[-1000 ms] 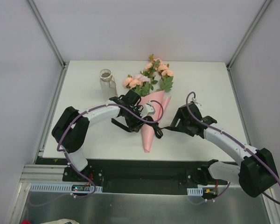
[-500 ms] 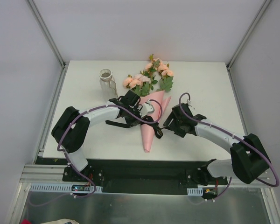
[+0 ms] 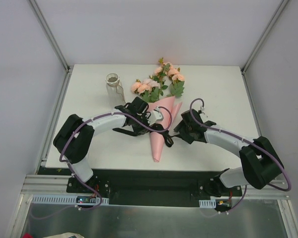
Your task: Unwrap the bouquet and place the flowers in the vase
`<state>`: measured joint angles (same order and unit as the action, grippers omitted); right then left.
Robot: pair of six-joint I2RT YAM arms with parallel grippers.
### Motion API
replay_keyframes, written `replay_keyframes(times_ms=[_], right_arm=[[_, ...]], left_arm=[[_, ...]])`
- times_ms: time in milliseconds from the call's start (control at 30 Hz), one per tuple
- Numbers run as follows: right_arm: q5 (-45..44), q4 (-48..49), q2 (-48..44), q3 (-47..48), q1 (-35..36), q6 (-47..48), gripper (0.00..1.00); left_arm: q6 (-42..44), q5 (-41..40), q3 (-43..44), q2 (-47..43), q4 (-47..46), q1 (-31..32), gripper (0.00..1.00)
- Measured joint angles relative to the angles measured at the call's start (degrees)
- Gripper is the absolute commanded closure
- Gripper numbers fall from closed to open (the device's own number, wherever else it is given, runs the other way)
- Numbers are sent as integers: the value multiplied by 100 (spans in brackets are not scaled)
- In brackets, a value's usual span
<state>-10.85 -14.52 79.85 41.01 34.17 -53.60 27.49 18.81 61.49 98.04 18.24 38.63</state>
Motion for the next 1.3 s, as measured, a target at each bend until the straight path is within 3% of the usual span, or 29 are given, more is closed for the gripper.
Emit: replay_keyframes(times_ms=[367,467,500,633,833,1100,1233,1300], right_arm=[[195,437,660,181,7,-313,65],[219,450,682,177,17,-350,85],[212,466,671,177,20,-352,99],[94,444,387,76,7,-326,99],[-605,-39,-789,136,-295,195,99],[-1451,-588,-1963,223,-1698,1123,99],[-1759,-890,-2190,348,-2074,1445,99],[-1950,-1047,-2240,426,-2258,1582,99]], left_arm=[[4,-13,-28,-177,-2,0,100],[7,-66,-28,-238,0,0,100],[9,-116,-28,-267,4,0,100],[13,-315,-28,-455,52,-2,100],[-153,-450,-24,-1099,485,-376,100],[-407,-437,-114,-2496,1099,-2549,100],[-334,-599,-448,-3324,1268,-3294,100],[-271,-752,-621,-3569,1368,-3519,72]])
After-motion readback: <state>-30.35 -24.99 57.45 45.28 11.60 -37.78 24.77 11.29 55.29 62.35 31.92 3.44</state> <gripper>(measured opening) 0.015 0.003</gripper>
